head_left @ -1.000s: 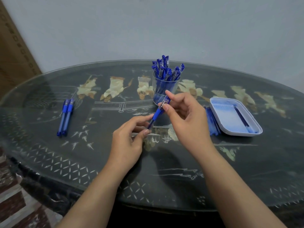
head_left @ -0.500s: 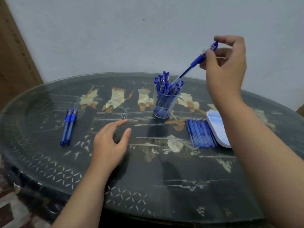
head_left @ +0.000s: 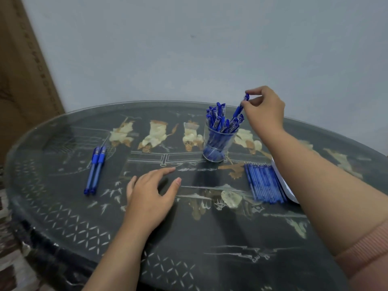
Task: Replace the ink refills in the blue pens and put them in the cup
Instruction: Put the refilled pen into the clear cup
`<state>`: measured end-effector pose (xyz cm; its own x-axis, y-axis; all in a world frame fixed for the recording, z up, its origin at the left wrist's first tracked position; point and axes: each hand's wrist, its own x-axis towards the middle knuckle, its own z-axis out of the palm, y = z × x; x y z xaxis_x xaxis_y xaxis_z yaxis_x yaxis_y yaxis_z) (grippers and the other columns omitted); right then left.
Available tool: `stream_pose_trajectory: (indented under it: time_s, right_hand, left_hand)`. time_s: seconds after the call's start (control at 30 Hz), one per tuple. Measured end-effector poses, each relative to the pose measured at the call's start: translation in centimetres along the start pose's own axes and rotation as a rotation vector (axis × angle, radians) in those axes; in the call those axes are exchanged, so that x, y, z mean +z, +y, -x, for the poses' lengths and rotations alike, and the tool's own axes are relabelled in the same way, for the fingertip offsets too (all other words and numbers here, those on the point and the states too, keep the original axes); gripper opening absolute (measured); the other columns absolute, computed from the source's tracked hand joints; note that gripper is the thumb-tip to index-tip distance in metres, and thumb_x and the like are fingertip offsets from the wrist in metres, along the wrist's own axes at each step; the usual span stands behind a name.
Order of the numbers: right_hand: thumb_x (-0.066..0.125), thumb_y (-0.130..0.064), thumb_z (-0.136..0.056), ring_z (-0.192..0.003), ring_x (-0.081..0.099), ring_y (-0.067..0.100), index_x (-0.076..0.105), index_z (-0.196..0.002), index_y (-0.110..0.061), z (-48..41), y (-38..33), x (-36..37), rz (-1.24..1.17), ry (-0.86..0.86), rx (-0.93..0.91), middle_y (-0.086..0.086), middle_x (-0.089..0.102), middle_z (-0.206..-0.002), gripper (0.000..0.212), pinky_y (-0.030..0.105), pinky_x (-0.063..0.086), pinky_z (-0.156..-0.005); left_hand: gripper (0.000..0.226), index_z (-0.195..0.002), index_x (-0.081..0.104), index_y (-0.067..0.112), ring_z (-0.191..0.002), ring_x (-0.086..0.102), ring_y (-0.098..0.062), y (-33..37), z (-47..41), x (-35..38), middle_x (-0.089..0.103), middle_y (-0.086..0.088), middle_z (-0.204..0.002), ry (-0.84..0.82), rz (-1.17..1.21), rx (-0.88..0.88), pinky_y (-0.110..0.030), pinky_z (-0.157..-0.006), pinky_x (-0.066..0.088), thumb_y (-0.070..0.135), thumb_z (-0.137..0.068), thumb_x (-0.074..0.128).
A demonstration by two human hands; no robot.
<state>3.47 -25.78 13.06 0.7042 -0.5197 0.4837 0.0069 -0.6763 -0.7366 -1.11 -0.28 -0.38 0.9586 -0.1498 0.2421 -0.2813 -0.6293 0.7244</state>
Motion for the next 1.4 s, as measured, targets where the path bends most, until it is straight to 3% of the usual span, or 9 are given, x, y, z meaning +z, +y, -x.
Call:
stream_pose_trajectory:
  time_s: [0.43, 0.57, 0.67, 0.77, 0.9, 0.97, 1.03, 1.13, 1.4]
  right_hand:
    - [0.057, -0.030, -0.099, -0.082, 0.062, 0.015, 0.069, -0.115, -0.023, -0.4, 0.1, 1.2, 0.197, -0.287, 0.032, 0.000, 0.068, -0.094, 0.021, 0.027, 0.045, -0.072]
    - [0.052, -0.030, -0.100, -0.086, 0.061, 0.016, 0.066, -0.122, -0.020, 0.0, -0.2, 0.7, 0.155, -0.197, -0.033, 0.003, 0.068, -0.104, 0.027, 0.026, 0.044, -0.077]
    - [0.053, -0.027, -0.099, -0.107, 0.058, 0.024, 0.063, -0.121, -0.016, 1.2, -1.1, 0.8, 0.187, -0.061, -0.187, 0.007, 0.066, -0.113, 0.027, 0.034, 0.042, -0.092]
    - [0.054, -0.021, -0.095, -0.103, 0.055, 0.028, 0.063, -0.112, -0.014, 4.6, -3.3, 2.4, 0.188, 0.031, -0.374, 0.007, 0.064, -0.105, 0.020, 0.024, 0.029, -0.088]
    - [0.058, -0.015, -0.089, -0.096, 0.056, 0.023, 0.067, -0.099, -0.015, 10.3, -6.1, 7.1, 0.064, -0.161, -0.374, 0.002, 0.065, -0.096, 0.013, 0.032, 0.038, -0.087]
    - [0.062, -0.011, -0.086, -0.090, 0.057, 0.021, 0.069, -0.094, -0.017, 12.8, -6.6, 9.8, 0.034, -0.292, -0.305, 0.001, 0.064, -0.091, 0.012, 0.039, 0.045, -0.086]
    - [0.063, -0.011, -0.087, -0.088, 0.056, 0.019, 0.070, -0.094, -0.019, 15.1, -7.0, 12.4, 0.031, -0.418, -0.235, -0.003, 0.060, -0.089, 0.013, 0.033, 0.046, -0.084]
    - [0.063, -0.018, -0.092, -0.102, 0.058, 0.022, 0.072, -0.101, -0.018, 17.8, -7.6, 16.2, 0.042, -0.566, -0.111, 0.001, 0.064, -0.102, 0.013, 0.033, 0.048, -0.092]
    - [0.061, -0.032, -0.095, -0.112, 0.059, 0.027, 0.069, -0.116, -0.014, 19.6, -10.1, 22.6, 0.175, -0.605, 0.010, 0.009, 0.067, -0.113, 0.029, 0.034, 0.047, -0.093]
  left_hand:
    - [0.027, -0.115, 0.058, 0.049, -0.122, 0.046, 0.001, 0.0, -0.2, 0.2, 0.050, 0.032, -0.111, 0.016, -0.021, 0.013, -0.036, -0.117, 0.011, 0.055, -0.089, 0.052]
    - [0.030, -0.112, 0.063, 0.043, -0.116, 0.054, -0.006, -0.1, -0.3, 0.4, 0.059, 0.025, -0.112, 0.057, 0.095, 0.028, -0.045, -0.112, 0.031, 0.055, -0.087, 0.052]
    - [0.021, -0.113, 0.065, 0.035, -0.116, 0.054, -0.006, 0.0, -0.3, -0.7, 0.062, 0.019, -0.114, 0.141, 0.209, 0.029, -0.045, -0.106, 0.039, 0.036, -0.093, 0.061]
    - [0.020, -0.112, 0.067, 0.029, -0.114, 0.056, -0.009, -0.7, -0.4, -3.1, 0.063, 0.015, -0.113, 0.303, 0.194, 0.016, -0.043, -0.104, 0.042, 0.025, -0.093, 0.062]
    - [0.020, -0.110, 0.068, 0.022, -0.111, 0.059, -0.024, -4.0, -0.2, -6.5, 0.066, 0.002, -0.112, 0.469, 0.069, -0.127, -0.048, -0.100, 0.043, 0.023, -0.092, 0.060]
    - [0.022, -0.114, 0.066, 0.024, -0.114, 0.057, -0.026, -5.5, 0.0, -8.2, 0.064, 0.000, -0.119, 0.460, 0.003, -0.244, -0.049, -0.102, 0.041, 0.024, -0.093, 0.058]
    - [0.026, -0.121, 0.062, 0.030, -0.122, 0.051, -0.024, -6.9, 0.4, -9.8, 0.059, 0.003, -0.129, 0.421, -0.059, -0.335, -0.047, -0.107, 0.035, 0.032, -0.097, 0.053]
    - [0.033, -0.130, 0.056, 0.035, -0.132, 0.041, -0.019, -8.7, 0.9, -11.3, 0.052, 0.008, -0.139, 0.344, -0.186, -0.362, -0.043, -0.111, 0.023, 0.038, -0.099, 0.046]
    - [0.040, -0.137, 0.044, 0.045, -0.148, 0.006, -0.011, -10.7, 1.5, -10.7, 0.026, 0.015, -0.156, 0.162, -0.361, -0.408, -0.053, -0.118, -0.007, 0.050, -0.099, 0.036]
